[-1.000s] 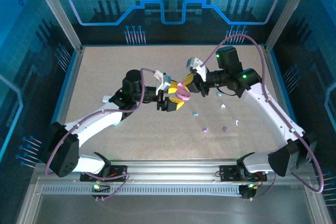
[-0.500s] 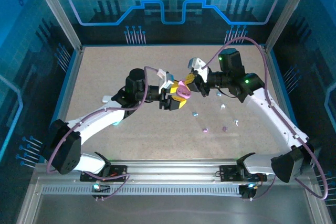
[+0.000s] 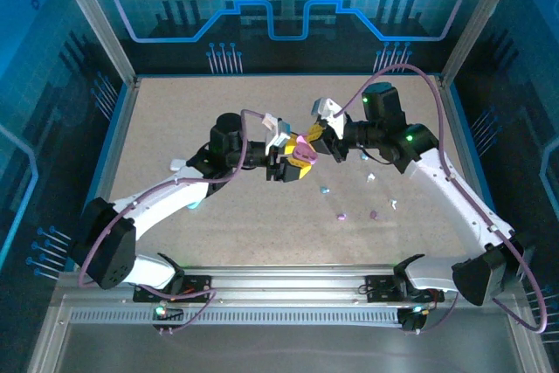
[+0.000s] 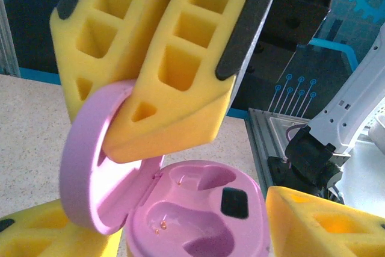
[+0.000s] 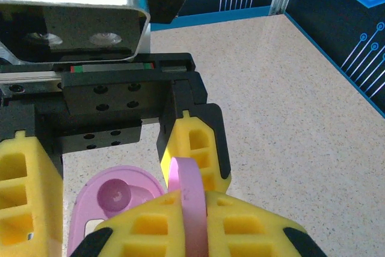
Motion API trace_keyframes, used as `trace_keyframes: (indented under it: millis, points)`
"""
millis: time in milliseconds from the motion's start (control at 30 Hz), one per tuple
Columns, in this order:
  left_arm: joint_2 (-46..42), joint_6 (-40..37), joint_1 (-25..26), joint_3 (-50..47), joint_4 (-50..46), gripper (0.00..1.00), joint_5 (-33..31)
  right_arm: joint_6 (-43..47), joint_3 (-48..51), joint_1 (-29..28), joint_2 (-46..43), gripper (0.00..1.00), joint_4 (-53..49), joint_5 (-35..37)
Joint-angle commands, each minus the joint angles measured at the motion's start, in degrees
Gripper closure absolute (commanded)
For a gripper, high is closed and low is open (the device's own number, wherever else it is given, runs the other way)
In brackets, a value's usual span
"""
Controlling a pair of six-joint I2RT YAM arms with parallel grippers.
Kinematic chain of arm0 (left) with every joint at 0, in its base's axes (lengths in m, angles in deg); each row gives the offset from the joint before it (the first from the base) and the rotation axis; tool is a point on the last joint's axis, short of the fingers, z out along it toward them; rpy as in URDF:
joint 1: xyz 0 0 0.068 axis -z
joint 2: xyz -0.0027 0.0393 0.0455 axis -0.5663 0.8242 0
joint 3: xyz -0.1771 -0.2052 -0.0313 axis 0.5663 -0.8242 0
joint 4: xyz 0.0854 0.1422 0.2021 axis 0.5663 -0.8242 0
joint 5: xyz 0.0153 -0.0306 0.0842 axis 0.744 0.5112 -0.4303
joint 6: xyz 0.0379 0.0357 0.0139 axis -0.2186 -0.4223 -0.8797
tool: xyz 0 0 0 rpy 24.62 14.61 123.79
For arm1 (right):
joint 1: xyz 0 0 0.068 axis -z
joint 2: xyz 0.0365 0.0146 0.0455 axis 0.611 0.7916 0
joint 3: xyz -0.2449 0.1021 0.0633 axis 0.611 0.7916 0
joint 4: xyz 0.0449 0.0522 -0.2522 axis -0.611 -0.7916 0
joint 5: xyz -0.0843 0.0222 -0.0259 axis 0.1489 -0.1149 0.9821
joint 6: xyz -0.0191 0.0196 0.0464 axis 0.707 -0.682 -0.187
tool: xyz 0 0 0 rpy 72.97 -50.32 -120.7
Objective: Insert the wireless bluetooth earbuds into the charging case
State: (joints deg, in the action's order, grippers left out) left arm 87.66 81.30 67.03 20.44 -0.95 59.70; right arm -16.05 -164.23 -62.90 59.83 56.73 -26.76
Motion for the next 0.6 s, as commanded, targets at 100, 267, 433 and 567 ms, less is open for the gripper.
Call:
trace_keyframes:
  millis: [100, 267, 433, 567]
  points:
    - [0.7, -1.5, 0.5, 2.1, -1.8, 0.36, -0.1, -0.9, 0.5, -0.8, -1.1, 0.94, 2.4, 0.3]
    - [0.6, -1.7, 0.5, 2.3, -2.0, 0.40, -0.1, -1.0, 0.3, -0.8, -0.8, 0.94, 2.4, 0.2]
    - [0.7, -1.7, 0.5, 2.5, -2.1, 0.43, 0.1, -1.1, 0.5, -0.9, -0.8, 0.94, 2.5, 0.0]
    - [0.7, -1.2, 0.5, 2.4, -1.2, 0.41, 0.1, -0.8, 0.7, -0.9, -0.7, 0.93, 2.4, 0.1]
